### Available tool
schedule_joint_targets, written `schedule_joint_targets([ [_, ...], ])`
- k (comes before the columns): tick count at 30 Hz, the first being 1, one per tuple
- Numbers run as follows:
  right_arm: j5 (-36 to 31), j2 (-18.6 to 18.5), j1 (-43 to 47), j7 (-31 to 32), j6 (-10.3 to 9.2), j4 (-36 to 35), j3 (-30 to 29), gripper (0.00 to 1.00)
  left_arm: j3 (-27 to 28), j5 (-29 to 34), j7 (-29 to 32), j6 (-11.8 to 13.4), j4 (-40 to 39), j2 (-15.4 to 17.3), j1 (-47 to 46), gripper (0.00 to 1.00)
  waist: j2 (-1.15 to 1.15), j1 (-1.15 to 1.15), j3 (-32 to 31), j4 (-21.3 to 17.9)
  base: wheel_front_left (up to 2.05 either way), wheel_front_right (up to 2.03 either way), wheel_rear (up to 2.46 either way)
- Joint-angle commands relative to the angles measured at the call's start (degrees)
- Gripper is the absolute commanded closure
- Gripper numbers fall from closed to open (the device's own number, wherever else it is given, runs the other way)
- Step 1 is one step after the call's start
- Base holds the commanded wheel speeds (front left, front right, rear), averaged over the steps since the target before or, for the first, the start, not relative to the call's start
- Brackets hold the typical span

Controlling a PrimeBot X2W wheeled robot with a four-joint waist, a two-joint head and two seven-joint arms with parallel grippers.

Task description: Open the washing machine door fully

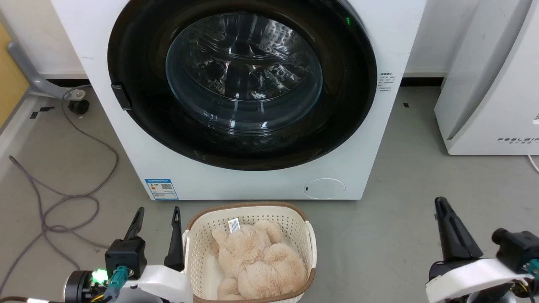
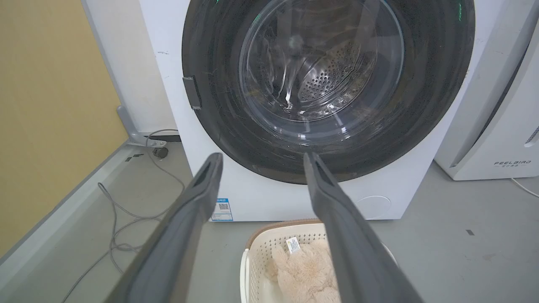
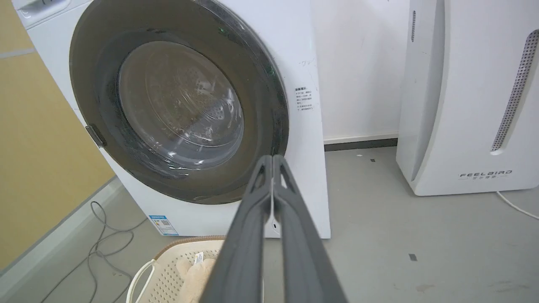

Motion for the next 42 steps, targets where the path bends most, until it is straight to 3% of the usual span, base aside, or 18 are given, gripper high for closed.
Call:
schedule_joint_targets([
  [1, 2.5, 0.1, -0.2, -0.6, 0.01, -0.4, -0.2, 1.0, -0.1, -0.5, -0.6, 0.5, -0.4, 0.0, -0.5, 0.0, 0.0, 0.0, 0.0, 0.0, 0.0, 0.0, 0.0],
  [19, 33.3, 0.1, -4.8, -1.4, 0.02, 4.0, -2.9, 1.0, -0.5, -1.1, -2.8, 1.9, -1.2, 0.0, -1.4, 0.0, 0.0, 0.0, 1.1, 0.3, 0.0, 0.0, 0.0],
  [42, 48.3, -5.6, -27.2, -0.1, 0.02, 19.9, -7.8, 1.0, -0.7, -1.3, -5.4, 3.0, -3.1, 0.0, -6.3, 0.0, 0.0, 0.0, 8.3, 2.7, 0.0, 0.0, 0.0],
])
